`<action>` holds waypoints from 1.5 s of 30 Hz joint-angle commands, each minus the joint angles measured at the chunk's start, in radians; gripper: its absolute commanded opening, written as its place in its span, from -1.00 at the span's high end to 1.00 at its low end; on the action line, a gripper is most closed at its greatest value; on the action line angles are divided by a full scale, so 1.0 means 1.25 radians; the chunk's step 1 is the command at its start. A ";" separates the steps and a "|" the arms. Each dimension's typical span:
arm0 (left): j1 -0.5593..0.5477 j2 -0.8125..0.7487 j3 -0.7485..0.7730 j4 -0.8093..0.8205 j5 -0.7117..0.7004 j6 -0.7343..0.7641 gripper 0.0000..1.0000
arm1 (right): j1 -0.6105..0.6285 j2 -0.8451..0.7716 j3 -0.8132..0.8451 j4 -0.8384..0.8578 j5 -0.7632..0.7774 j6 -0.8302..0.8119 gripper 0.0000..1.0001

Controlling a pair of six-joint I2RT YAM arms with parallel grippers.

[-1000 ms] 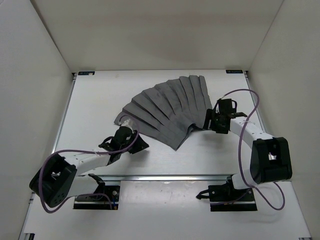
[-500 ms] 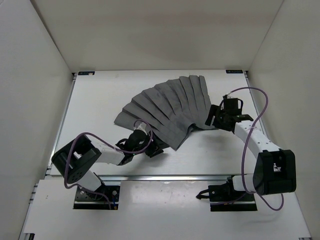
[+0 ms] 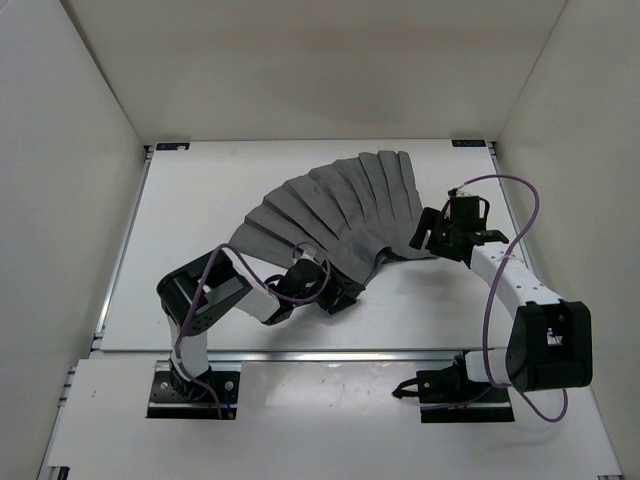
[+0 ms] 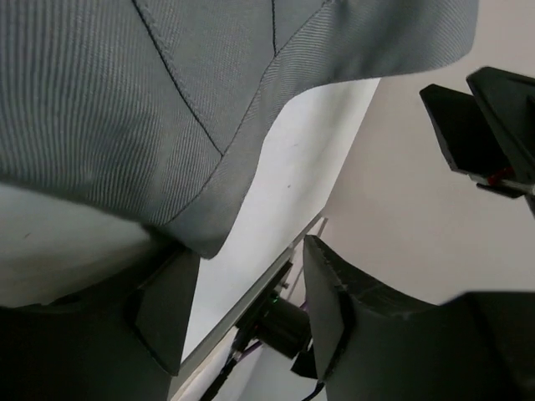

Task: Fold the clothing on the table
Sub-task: Flatten the skirt out

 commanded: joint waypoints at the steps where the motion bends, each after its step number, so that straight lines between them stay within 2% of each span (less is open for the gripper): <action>1: -0.007 0.031 0.017 -0.025 -0.030 -0.037 -0.23 | -0.011 -0.036 -0.007 0.042 -0.016 0.008 -0.42; 8: -0.001 0.036 0.007 -0.048 -0.064 -0.047 0.75 | -0.025 -0.044 -0.022 0.057 -0.035 0.006 -0.43; 9: 0.001 0.033 0.001 -0.047 -0.068 -0.045 0.95 | -0.026 -0.040 -0.018 0.058 -0.037 0.004 -0.43; 10: 0.007 0.024 -0.010 -0.043 -0.066 -0.042 1.00 | -0.022 -0.040 -0.019 0.058 -0.038 0.004 -0.44; 11: 0.014 0.015 -0.019 -0.043 -0.068 -0.039 1.00 | -0.020 -0.039 -0.021 0.057 -0.033 0.008 -0.44; 12: 0.019 0.001 -0.031 -0.047 -0.062 -0.022 1.00 | -0.011 -0.034 -0.021 0.057 -0.036 0.007 -0.63; 13: 0.028 -0.022 -0.047 -0.054 -0.062 -0.015 1.00 | -0.009 -0.023 -0.021 0.055 -0.035 0.001 -0.68; 18: 0.075 -0.149 -0.168 -0.075 -0.024 0.061 1.00 | 0.012 0.005 -0.016 0.036 -0.021 -0.003 -0.67; 22: 0.145 -0.281 -0.245 -0.149 0.010 0.137 1.00 | 0.018 0.027 -0.033 0.046 -0.038 0.000 -0.49; 25: 0.180 -0.351 -0.269 -0.214 0.016 0.215 1.00 | 0.031 0.037 -0.063 0.079 -0.042 0.019 -0.49; 28: 0.201 -0.404 -0.296 -0.248 0.010 0.233 1.00 | 0.028 0.039 -0.077 0.096 -0.046 0.031 -0.44; 29: 0.210 -0.418 -0.305 -0.246 0.012 0.238 1.00 | 0.027 0.045 -0.077 0.094 -0.059 0.030 -0.38; 36: 0.253 -0.435 -0.333 -0.233 0.053 0.263 1.00 | 0.075 0.083 -0.100 0.088 -0.053 0.046 -0.24; 37: 0.247 -0.435 -0.335 -0.228 0.056 0.264 1.00 | 0.086 0.084 -0.103 0.088 -0.046 0.047 -0.19; 41: 0.255 -0.450 -0.355 -0.220 0.060 0.261 1.00 | 0.115 0.080 -0.137 0.099 -0.071 0.069 0.38; 44: 0.271 -0.466 -0.372 -0.216 0.070 0.272 1.00 | 0.138 0.085 -0.151 0.104 -0.071 0.082 0.45; 45: 0.284 -0.466 -0.372 -0.217 0.073 0.276 1.00 | 0.139 0.091 -0.153 0.100 -0.081 0.081 0.61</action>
